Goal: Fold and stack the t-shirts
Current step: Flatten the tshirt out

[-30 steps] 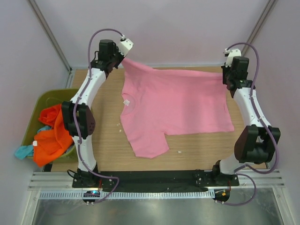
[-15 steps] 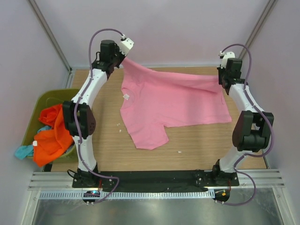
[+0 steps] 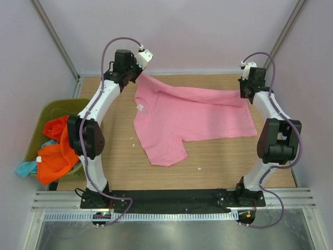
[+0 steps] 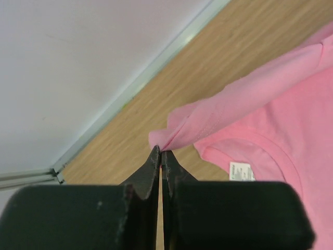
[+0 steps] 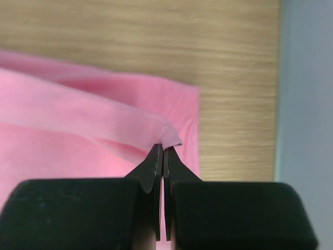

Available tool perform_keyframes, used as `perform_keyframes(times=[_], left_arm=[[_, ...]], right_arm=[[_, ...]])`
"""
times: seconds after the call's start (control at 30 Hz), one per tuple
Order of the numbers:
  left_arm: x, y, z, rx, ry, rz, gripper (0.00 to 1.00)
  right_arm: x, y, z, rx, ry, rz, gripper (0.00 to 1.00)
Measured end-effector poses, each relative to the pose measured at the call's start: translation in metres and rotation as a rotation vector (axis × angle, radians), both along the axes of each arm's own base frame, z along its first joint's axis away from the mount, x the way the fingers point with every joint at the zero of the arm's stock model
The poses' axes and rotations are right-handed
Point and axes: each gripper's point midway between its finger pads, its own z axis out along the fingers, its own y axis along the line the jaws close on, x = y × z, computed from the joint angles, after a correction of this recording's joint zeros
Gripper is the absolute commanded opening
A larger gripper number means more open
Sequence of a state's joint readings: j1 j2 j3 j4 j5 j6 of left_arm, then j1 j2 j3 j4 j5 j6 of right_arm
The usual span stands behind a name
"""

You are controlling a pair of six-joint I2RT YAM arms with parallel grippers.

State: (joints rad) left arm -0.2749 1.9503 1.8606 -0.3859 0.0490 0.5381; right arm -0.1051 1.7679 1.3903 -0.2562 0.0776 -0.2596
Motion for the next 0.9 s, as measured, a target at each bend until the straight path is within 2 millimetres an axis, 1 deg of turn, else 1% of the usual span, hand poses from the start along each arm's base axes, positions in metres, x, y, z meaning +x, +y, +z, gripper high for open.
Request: perform_keyframes(times=[0.07,0.1,0.13,0.2,0.23,0.27,0.3,0.33,0.37,0.43,0.5,0.57,0.6,0.67,0.77,0.83,0.9], left_arm=[[-0.02,0.001,-0.008,-0.002,0.044,-0.015,0.0],[-0.03,0.001,-0.01,-0.003,0.064,-0.024,0.0],[-0.041,0.0,-0.013,-0.004,0.085,-0.033,0.0],[-0.058,-0.002,-0.015,-0.013,0.108,-0.052,0.0],[-0.066,-0.004,-0.016,-0.022,0.122,-0.059,0.0],[-0.074,-0.006,-0.015,-0.034,0.132,-0.065,0.0],[-0.079,-0.008,-0.014,-0.042,0.138,-0.071,0.0],[-0.085,-0.011,-0.012,-0.064,0.147,-0.078,0.0],[-0.088,-0.013,-0.011,-0.077,0.153,-0.083,0.0],[-0.094,-0.018,-0.01,-0.11,0.166,-0.093,0.0],[-0.099,-0.023,-0.014,-0.137,0.189,-0.097,0.0],[-0.105,-0.026,-0.019,-0.159,0.222,-0.09,0.0],[-0.107,-0.028,-0.021,-0.169,0.238,-0.088,0.0],[-0.112,-0.033,-0.023,-0.188,0.262,-0.086,0.0],[-0.118,-0.036,-0.028,-0.196,0.294,-0.084,0.0],[-0.121,-0.037,-0.03,-0.194,0.307,-0.086,0.0],[-0.123,-0.036,-0.034,-0.188,0.32,-0.085,0.0]], right_arm=[[-0.015,0.015,-0.016,0.061,0.08,0.055,0.01],[-0.03,0.025,-0.028,0.103,0.147,0.089,0.1],[-0.037,0.03,-0.034,0.124,0.18,0.104,0.19],[-0.061,0.046,-0.05,0.192,0.287,0.142,0.36],[-0.07,0.049,-0.054,0.213,0.325,0.15,0.51],[-0.077,0.052,-0.055,0.23,0.354,0.149,0.56],[-0.078,0.053,-0.053,0.24,0.363,0.149,0.58],[-0.076,0.052,-0.048,0.247,0.365,0.145,0.58],[-0.069,0.05,-0.039,0.25,0.351,0.142,0.58],[-0.042,0.041,-0.016,0.245,0.289,0.135,0.58],[-0.02,0.035,0.002,0.234,0.227,0.137,0.57],[-0.006,0.029,0.011,0.225,0.192,0.139,0.56],[-0.004,0.028,0.01,0.225,0.194,0.142,0.55],[-0.004,0.029,-0.002,0.239,0.228,0.158,0.51],[-0.013,0.032,-0.041,0.297,0.332,0.174,0.48],[-0.029,0.035,-0.071,0.339,0.426,0.18,0.45],[-0.047,0.037,-0.092,0.376,0.516,0.178,0.41]])
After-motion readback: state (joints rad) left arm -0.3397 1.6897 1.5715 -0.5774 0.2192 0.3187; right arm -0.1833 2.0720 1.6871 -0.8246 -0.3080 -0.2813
